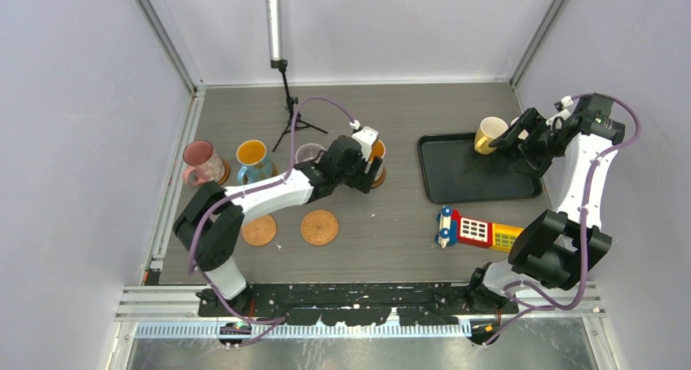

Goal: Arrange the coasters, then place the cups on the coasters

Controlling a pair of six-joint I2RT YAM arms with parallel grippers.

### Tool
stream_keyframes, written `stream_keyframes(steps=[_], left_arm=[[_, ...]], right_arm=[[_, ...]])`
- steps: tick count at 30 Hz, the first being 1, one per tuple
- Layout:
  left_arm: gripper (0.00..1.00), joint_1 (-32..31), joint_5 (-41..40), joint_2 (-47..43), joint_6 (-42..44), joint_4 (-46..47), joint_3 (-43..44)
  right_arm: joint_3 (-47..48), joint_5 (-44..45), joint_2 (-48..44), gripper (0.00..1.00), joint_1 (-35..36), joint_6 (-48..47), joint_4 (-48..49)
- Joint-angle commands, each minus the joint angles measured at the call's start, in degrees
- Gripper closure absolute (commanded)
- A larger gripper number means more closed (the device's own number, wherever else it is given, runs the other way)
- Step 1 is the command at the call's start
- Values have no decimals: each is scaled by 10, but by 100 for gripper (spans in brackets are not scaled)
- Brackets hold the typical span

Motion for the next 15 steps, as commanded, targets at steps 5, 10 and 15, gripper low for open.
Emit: stream_keyframes(steps=[5,10,15], left_arm=[[9,-3,-7,-94,43,-84,56],[0,-3,-25,-130,61,-123,73],[0,-2,-52,-161,84,-142,67]], right_arm=[[-2,143,-13,14,51,1,36],[6,229,16,14,91,47,80],[21,311,71,15,144,94,120]])
